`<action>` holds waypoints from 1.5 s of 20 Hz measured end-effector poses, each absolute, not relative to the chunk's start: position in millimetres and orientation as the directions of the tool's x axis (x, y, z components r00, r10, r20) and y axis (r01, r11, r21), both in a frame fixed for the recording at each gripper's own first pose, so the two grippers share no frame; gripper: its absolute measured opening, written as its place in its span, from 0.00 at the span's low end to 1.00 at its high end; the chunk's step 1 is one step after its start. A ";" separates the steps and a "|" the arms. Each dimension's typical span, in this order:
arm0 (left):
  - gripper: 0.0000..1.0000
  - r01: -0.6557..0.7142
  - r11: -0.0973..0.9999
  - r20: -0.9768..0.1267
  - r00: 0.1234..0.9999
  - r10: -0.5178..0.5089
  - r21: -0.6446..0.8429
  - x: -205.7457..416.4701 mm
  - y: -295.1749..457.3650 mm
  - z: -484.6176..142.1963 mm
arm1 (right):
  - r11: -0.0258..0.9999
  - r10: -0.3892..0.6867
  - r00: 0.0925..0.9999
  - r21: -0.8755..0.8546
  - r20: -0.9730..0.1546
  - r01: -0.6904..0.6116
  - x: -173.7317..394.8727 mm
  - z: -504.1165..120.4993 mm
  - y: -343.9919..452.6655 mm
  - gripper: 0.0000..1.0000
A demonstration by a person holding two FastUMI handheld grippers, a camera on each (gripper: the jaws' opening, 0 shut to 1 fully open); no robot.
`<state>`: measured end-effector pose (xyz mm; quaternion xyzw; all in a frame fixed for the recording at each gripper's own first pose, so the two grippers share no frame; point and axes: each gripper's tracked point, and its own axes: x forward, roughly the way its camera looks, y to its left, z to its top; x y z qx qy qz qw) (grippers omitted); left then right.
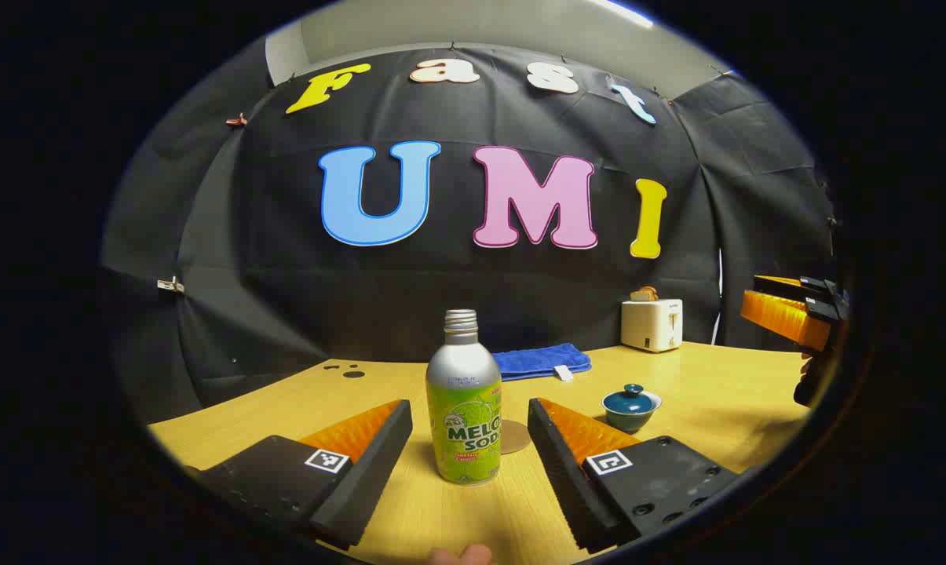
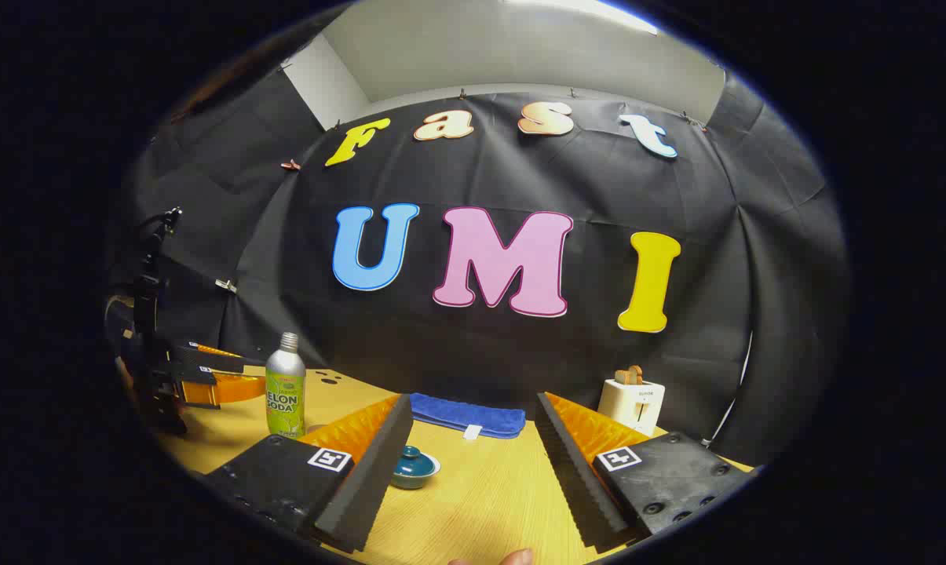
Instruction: Open the teacup lid with one hand, grasp the water bottle and pour water into the teacup with the other hand; after pouring, place the water bottle on the coaster and then close the teacup lid.
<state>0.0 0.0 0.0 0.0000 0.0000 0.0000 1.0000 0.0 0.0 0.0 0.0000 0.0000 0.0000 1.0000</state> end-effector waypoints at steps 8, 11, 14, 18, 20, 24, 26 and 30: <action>0.94 0.003 1.000 0.001 1.000 -0.003 0.004 -2.5 -1.2 1.0 | 1.000 -0.001 1.000 0.002 0.003 0.000 0.0 1.8 -0.6 0.97; 0.94 -0.010 1.000 0.006 1.000 0.010 0.001 -1.7 1.2 1.4 | 1.000 0.002 1.000 0.001 0.008 -0.002 -0.3 3.8 0.6 0.97; 0.94 -0.010 1.000 0.005 1.000 0.010 0.005 -3.2 1.8 1.8 | 1.000 0.000 1.000 -0.002 0.009 0.000 -1.7 3.5 0.2 0.97; 0.94 -0.002 1.000 -0.002 1.000 0.002 0.001 -1.6 -0.6 0.4 | 1.000 0.004 1.000 -0.001 -0.005 -0.004 0.1 -1.0 1.2 0.97; 0.94 -0.005 1.000 -0.002 1.000 0.005 0.004 -2.1 0.0 -0.4 | 1.000 0.027 0.999 0.015 -0.038 -0.026 3.5 -9.6 7.0 0.97; 0.94 -0.005 1.000 -0.010 1.000 0.006 0.011 -1.0 0.5 -2.0 | 0.986 0.141 0.977 0.106 -0.158 -0.126 21.3 -33.2 39.4 0.97; 0.94 -0.005 1.000 -0.013 1.000 0.005 0.011 -0.7 0.9 -3.1 | 0.982 0.168 0.962 0.115 -0.214 -0.146 40.0 -46.6 50.4 0.96; 0.94 -0.014 1.000 -0.014 1.000 0.014 0.014 0.1 4.2 -3.6 | 0.983 0.180 0.929 0.085 -0.322 -0.161 75.1 -84.2 63.6 0.95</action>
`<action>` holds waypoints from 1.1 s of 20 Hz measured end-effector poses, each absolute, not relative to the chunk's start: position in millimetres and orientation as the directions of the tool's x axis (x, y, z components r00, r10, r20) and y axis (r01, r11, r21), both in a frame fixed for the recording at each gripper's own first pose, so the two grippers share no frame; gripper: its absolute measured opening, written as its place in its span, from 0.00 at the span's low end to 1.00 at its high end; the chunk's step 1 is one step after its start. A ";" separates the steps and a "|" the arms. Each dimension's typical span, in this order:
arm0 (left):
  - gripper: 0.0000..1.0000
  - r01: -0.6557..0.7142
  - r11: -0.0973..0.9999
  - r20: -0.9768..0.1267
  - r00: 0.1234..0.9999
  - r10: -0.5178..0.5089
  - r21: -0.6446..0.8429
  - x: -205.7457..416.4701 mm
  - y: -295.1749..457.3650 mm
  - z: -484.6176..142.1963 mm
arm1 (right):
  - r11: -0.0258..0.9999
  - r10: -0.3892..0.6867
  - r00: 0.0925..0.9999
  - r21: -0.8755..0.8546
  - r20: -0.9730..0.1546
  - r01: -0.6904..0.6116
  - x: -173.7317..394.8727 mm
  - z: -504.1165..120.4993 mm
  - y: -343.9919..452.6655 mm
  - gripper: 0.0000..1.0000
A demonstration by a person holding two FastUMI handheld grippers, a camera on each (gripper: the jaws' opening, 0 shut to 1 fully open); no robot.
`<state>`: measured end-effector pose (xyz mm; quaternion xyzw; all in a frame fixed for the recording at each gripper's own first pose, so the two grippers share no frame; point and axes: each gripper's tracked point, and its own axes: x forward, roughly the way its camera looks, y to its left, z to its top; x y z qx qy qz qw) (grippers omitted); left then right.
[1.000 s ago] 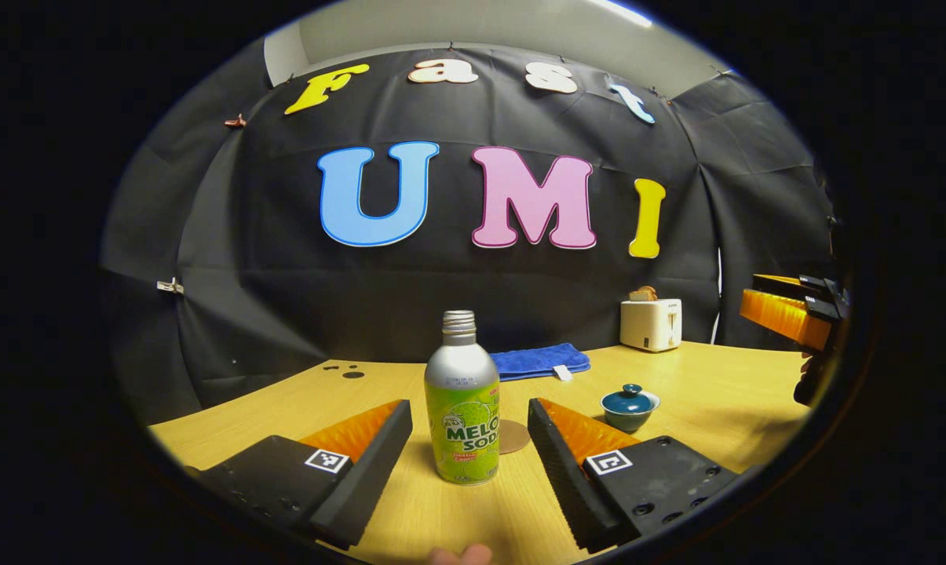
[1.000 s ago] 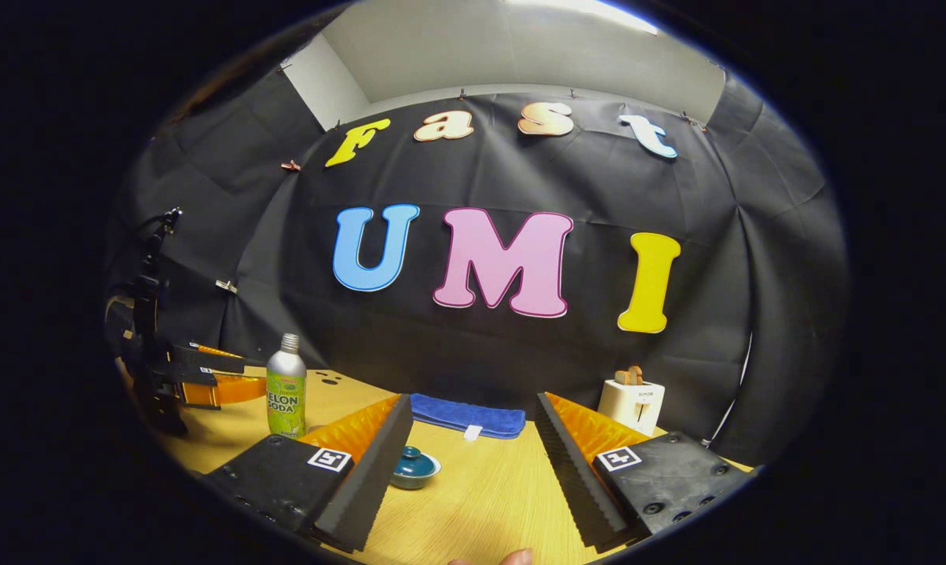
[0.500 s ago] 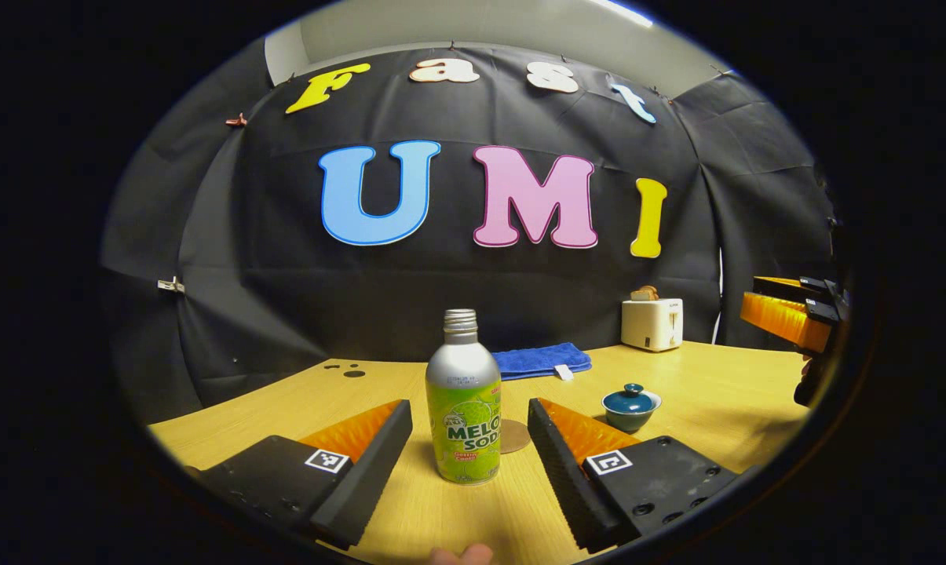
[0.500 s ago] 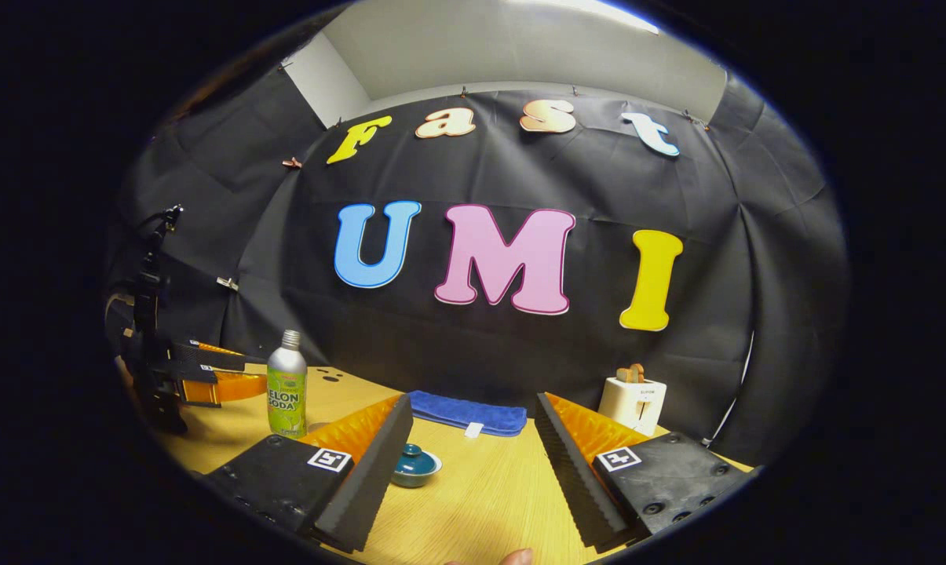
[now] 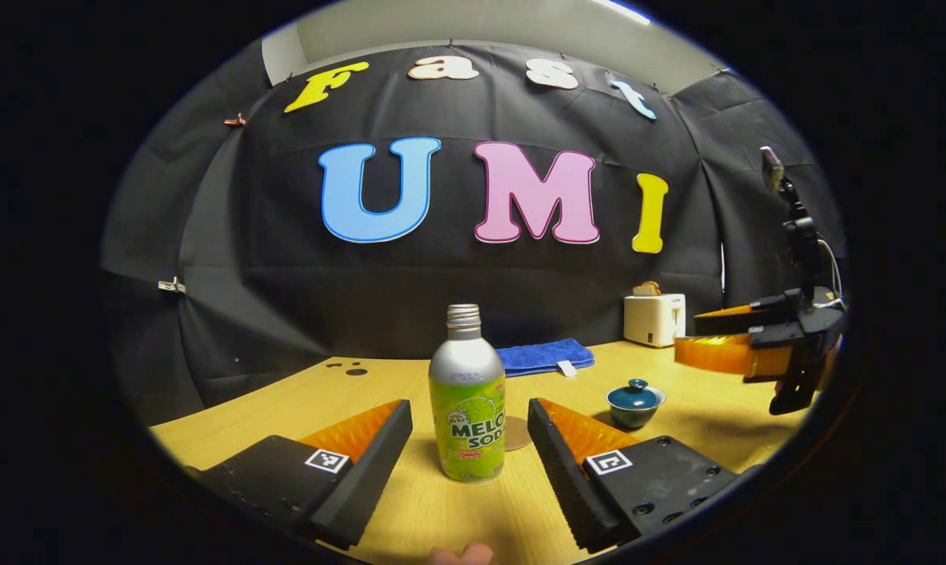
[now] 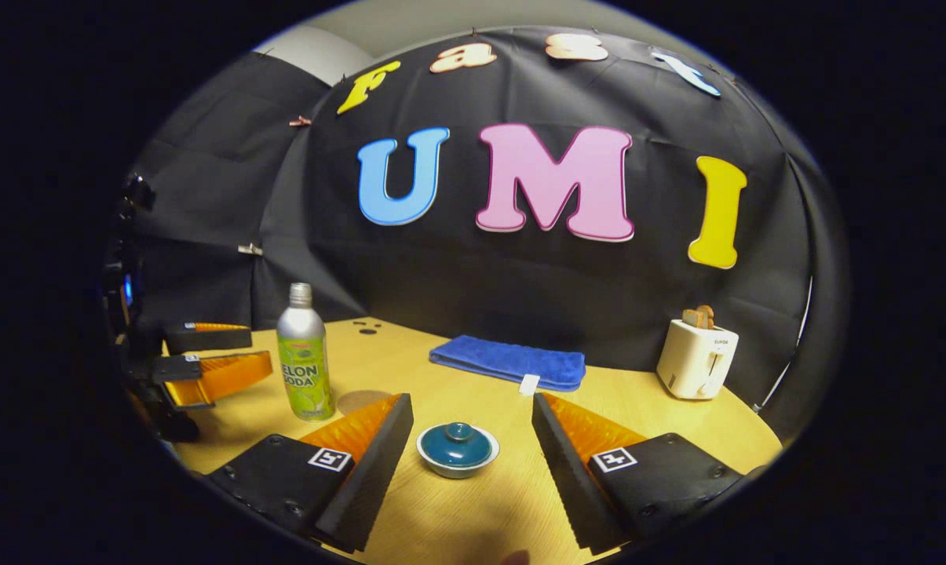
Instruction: Open the teacup lid with one hand, grasp the water bottle and pour water into the teacup with the other hand; after pouring, place the water bottle on the coaster and then close the teacup lid.
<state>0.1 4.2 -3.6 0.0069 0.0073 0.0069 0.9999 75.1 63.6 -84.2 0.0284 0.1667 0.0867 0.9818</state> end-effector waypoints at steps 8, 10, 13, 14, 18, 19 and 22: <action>0.94 -0.021 1.000 -0.012 1.000 0.021 0.007 -1.5 11.4 -3.2 | 0.965 0.212 0.877 0.235 -0.431 -0.118 103.1 -134.1 75.0 0.70; 0.94 -0.022 1.000 -0.014 1.000 0.022 0.005 0.6 12.0 -2.2 | 0.951 0.242 0.863 0.284 -0.443 -0.121 102.2 -139.7 80.4 0.71; 0.94 -0.025 1.000 -0.016 1.000 0.025 0.004 0.2 12.8 -4.7 | 0.959 0.220 0.856 0.263 -0.468 -0.103 107.3 -150.2 76.0 0.61; 0.94 -0.026 1.000 -0.017 1.000 0.026 0.002 0.9 13.6 -4.5 | 0.960 0.221 0.855 0.261 -0.470 -0.105 109.3 -151.8 77.3 0.53; 0.94 -0.025 1.000 -0.022 0.999 0.025 0.000 -0.8 12.3 -6.9 | 0.956 0.245 0.843 0.264 -0.480 -0.127 109.5 -151.7 84.0 0.41; 0.94 -0.026 1.000 -0.022 0.999 0.026 0.002 -0.4 11.7 -7.1 | 0.956 0.247 0.839 0.263 -0.484 -0.130 107.6 -152.8 84.0 0.41; 0.94 -0.028 1.000 -0.020 0.999 0.028 0.002 -0.8 12.7 -5.4 | 0.960 0.245 0.841 0.242 -0.483 -0.141 109.3 -152.2 83.8 0.31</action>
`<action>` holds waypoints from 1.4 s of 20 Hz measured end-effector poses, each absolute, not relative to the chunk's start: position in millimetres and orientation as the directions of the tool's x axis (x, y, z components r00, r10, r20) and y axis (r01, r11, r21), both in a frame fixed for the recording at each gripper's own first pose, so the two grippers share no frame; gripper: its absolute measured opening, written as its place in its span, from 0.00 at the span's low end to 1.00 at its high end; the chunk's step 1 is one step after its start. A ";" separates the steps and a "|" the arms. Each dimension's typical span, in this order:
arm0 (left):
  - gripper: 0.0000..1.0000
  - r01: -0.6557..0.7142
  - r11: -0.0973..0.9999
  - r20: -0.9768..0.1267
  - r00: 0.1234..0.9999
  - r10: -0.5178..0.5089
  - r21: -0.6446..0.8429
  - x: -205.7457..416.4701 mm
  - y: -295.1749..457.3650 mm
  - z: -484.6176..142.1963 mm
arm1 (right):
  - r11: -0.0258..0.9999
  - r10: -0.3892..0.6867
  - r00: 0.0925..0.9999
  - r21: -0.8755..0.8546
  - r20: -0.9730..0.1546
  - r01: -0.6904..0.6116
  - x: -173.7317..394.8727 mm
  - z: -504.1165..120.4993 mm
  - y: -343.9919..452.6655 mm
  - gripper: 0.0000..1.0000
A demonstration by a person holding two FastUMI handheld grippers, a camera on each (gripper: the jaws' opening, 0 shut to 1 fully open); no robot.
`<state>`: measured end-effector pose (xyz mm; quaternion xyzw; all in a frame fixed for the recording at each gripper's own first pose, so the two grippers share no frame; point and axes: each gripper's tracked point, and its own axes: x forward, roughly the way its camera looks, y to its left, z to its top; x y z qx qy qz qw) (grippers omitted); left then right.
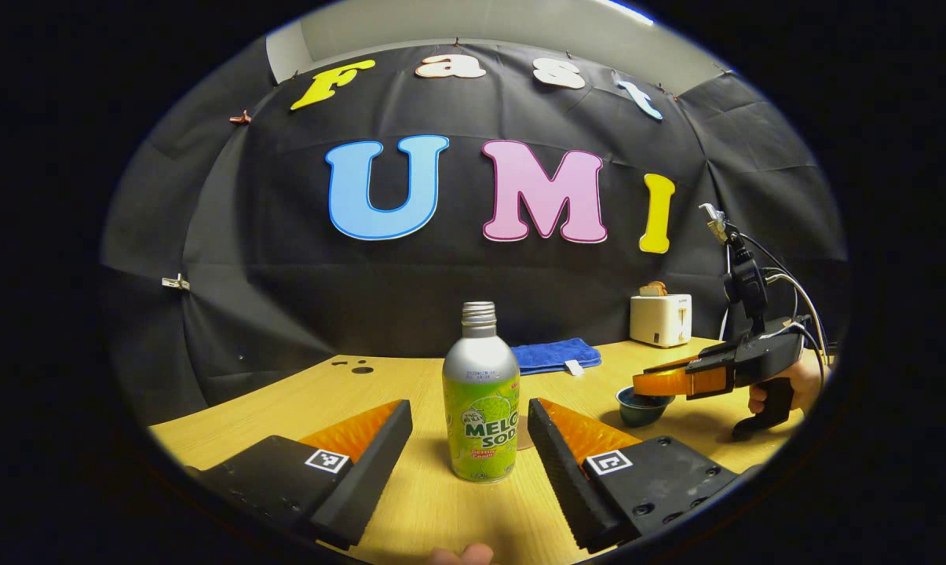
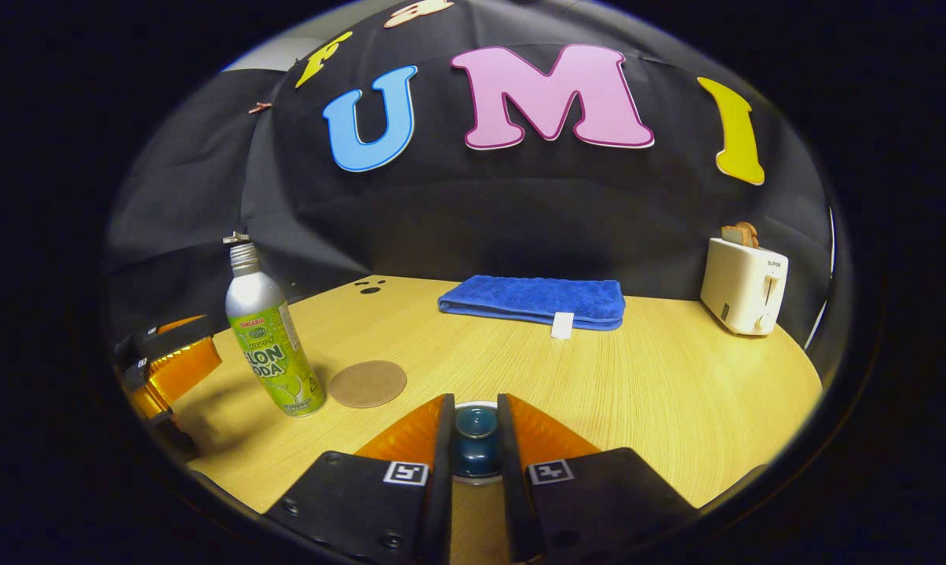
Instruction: Open the teacup lid with one hand, grasp the water bottle and pour water into the teacup with the other hand; after pouring, place the water bottle on the coaster and then close the teacup lid.
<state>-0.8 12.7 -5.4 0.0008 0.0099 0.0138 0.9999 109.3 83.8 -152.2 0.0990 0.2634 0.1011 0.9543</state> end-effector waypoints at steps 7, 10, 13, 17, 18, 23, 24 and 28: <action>0.94 -0.026 1.000 -0.028 0.999 0.026 -0.003 -0.1 12.5 -9.7 | 0.975 0.196 0.890 0.175 -0.412 -0.134 109.9 -120.1 68.4 0.31; 0.94 -0.023 1.000 -0.041 0.999 0.023 -0.018 2.3 12.0 -14.1 | 0.985 0.159 0.910 0.128 -0.383 -0.118 97.7 -104.2 54.4 0.31; 0.94 -0.020 0.999 -0.060 0.998 0.018 -0.032 5.1 7.3 -22.6 | 0.984 0.156 0.926 0.137 -0.344 -0.114 78.2 -85.7 41.3 0.31; 0.94 -0.030 0.999 -0.065 0.997 0.029 -0.010 16.8 3.7 -24.4 | 0.986 0.135 0.944 0.138 -0.301 -0.097 54.7 -68.3 21.3 0.31; 0.94 -0.025 1.000 -0.072 0.997 0.024 -0.010 22.0 2.5 -25.5 | 0.986 0.130 0.946 0.136 -0.298 -0.093 49.7 -65.6 16.3 0.30; 0.94 -0.041 0.999 -0.087 0.995 0.041 -0.004 50.1 3.0 -31.5 | 0.991 0.084 0.955 0.125 -0.283 -0.050 30.4 -61.1 -9.6 0.31; 0.94 -0.051 0.999 -0.086 0.995 0.050 -0.003 56.5 6.3 -30.6 | 0.990 0.080 0.955 0.131 -0.284 -0.044 27.1 -62.3 -13.5 0.31; 0.93 -0.059 0.998 -0.084 0.995 0.062 0.038 70.1 4.7 -31.9 | 0.987 0.074 0.957 0.157 -0.281 -0.030 18.1 -64.1 -24.8 0.31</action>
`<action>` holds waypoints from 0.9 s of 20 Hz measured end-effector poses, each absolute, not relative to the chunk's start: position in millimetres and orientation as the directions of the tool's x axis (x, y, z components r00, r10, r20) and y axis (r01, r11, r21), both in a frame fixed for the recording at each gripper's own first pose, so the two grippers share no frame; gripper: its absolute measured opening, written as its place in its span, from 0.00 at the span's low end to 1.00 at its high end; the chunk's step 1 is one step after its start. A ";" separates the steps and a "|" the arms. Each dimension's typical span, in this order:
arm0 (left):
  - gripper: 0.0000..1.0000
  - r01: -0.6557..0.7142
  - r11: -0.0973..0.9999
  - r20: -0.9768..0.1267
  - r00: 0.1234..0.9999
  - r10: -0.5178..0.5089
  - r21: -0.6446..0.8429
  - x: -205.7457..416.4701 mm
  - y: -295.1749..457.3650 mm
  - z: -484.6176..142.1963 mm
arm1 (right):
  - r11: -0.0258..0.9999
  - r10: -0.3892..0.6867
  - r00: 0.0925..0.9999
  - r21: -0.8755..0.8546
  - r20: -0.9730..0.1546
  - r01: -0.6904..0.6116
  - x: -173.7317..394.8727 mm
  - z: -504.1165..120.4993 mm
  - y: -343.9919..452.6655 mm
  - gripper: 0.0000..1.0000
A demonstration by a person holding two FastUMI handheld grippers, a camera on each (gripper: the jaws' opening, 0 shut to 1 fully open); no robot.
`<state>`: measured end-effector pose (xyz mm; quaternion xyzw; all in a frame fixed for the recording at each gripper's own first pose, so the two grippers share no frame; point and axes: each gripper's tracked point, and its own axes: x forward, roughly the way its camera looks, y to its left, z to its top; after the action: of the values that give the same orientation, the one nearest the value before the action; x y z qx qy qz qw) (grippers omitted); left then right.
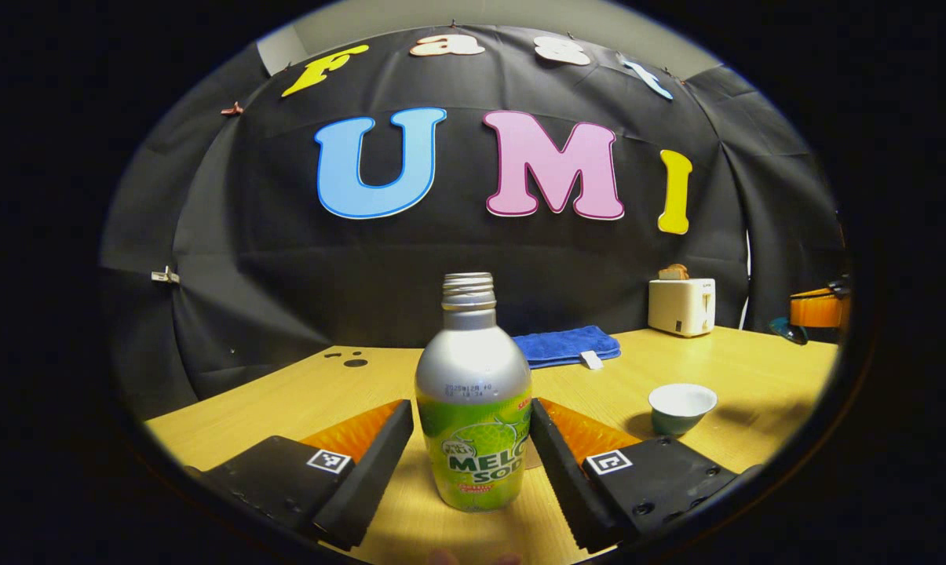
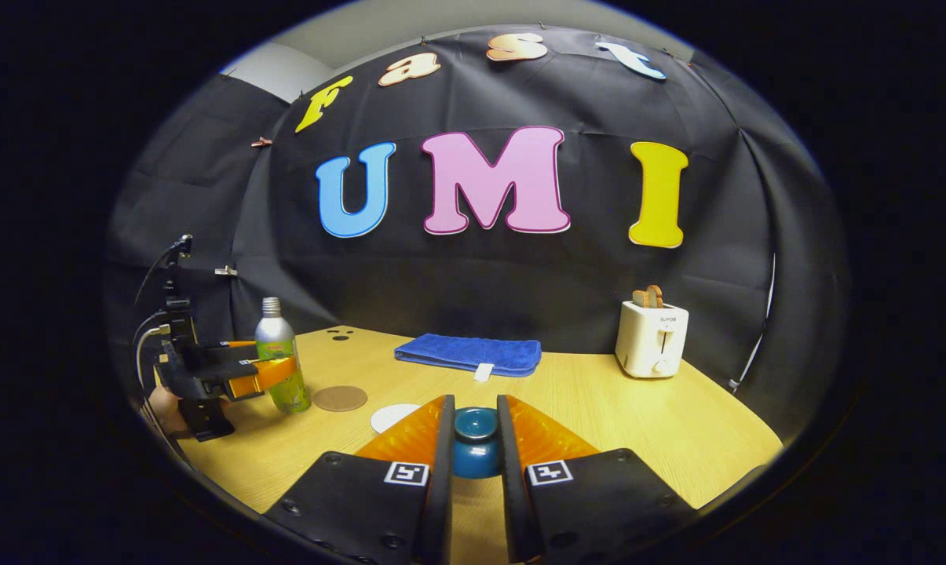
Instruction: Open the teacup lid with one hand, grasp the water bottle and pour water into the teacup with the other hand; after pouring, place the water bottle on the coaster and then close the teacup lid.
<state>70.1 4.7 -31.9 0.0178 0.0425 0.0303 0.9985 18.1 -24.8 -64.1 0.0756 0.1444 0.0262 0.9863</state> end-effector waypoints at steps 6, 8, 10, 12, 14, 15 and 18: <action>0.81 -0.019 0.978 -0.096 0.995 0.039 0.208 77.3 -14.3 -25.9 | 0.985 0.053 0.964 0.175 -0.260 -0.007 6.6 -55.4 -42.1 0.31; 0.81 -0.013 0.928 -0.088 0.995 0.049 0.371 77.9 -17.6 -20.7 | 0.989 0.027 0.967 0.148 -0.252 0.011 6.0 -54.5 -51.9 0.31; 0.81 -0.001 0.816 -0.077 0.996 0.055 0.577 82.0 -23.3 -16.0 | 0.991 0.003 0.967 0.130 -0.255 0.031 5.2 -54.8 -62.3 0.31; 0.81 0.005 0.673 -0.063 0.996 0.063 0.740 85.7 -31.8 -13.6 | 0.990 -0.007 0.966 0.134 -0.257 0.043 2.2 -53.7 -68.6 0.31; 0.80 0.024 0.569 -0.065 0.997 0.051 0.822 84.9 -40.5 -13.5 | 0.989 -0.017 0.968 0.140 -0.250 0.054 0.0 -51.6 -74.3 0.31; 0.80 0.041 0.538 -0.077 0.996 0.044 0.842 87.4 -43.4 -13.6 | 0.988 -0.026 0.969 0.139 -0.244 0.061 0.0 -49.0 -78.1 0.31; 0.80 0.074 0.421 -0.102 0.994 0.044 0.904 96.8 -49.5 -11.0 | 0.989 -0.045 0.972 0.129 -0.229 0.077 -3.0 -43.3 -86.4 0.31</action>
<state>96.8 -49.5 -11.0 0.5378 0.0549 -0.0091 0.8412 -3.0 -86.4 -43.3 0.0687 0.1135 -0.0308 0.9907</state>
